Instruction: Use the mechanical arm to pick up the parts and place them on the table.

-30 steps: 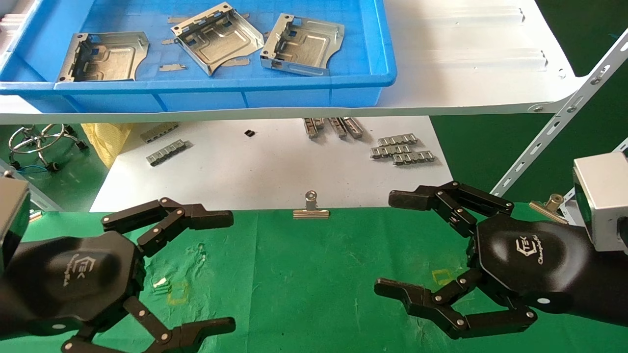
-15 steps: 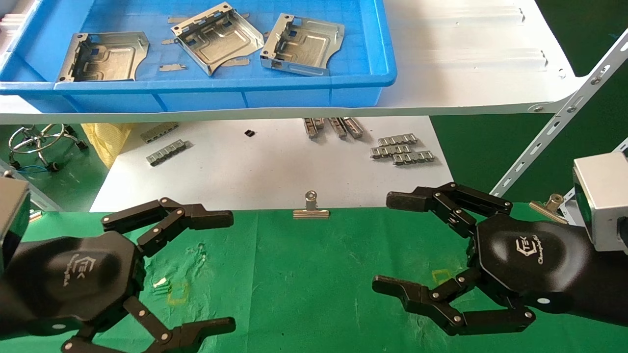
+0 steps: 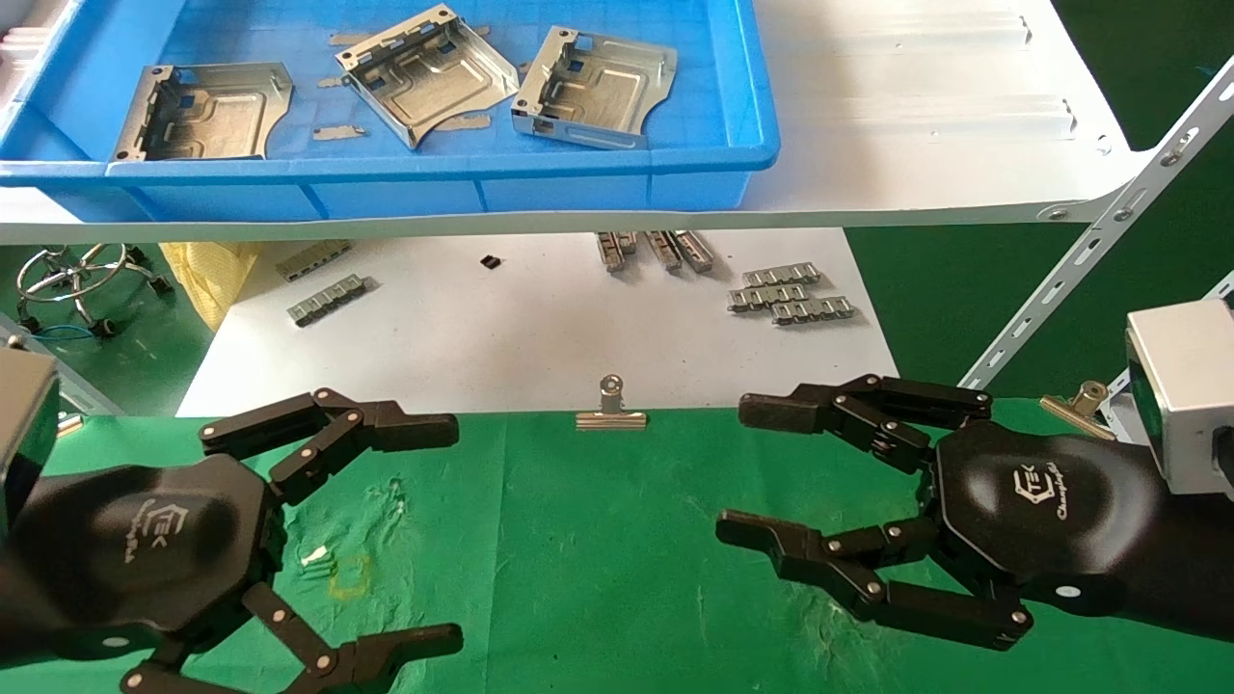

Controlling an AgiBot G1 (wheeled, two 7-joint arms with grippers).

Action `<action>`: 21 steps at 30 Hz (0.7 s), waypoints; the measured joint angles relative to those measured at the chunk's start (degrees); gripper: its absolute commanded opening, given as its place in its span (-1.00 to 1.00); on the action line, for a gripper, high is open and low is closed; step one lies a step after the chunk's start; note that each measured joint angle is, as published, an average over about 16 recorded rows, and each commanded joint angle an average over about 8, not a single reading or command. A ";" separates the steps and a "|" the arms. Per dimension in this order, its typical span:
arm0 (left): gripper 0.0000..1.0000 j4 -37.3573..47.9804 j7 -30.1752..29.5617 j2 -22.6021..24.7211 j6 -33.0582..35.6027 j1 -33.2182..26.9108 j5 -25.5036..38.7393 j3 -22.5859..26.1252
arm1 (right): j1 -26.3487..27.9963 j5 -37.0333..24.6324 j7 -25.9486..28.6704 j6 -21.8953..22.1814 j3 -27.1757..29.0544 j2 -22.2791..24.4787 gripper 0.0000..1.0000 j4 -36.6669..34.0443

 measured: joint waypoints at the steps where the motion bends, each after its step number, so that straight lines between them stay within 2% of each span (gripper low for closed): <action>1: 1.00 0.00 0.00 0.00 0.00 0.00 0.00 0.00 | 0.00 0.00 0.00 0.00 0.00 0.00 -1.00 0.00; 15: 1.00 -0.01 0.00 0.00 -0.07 -0.17 0.04 -0.03 | 0.00 0.00 0.00 0.00 0.00 0.00 -1.00 0.00; 21: 1.00 1.19 -0.51 0.27 -0.92 -3.42 1.12 -0.13 | 0.00 0.00 0.00 0.00 0.00 0.00 -1.00 0.00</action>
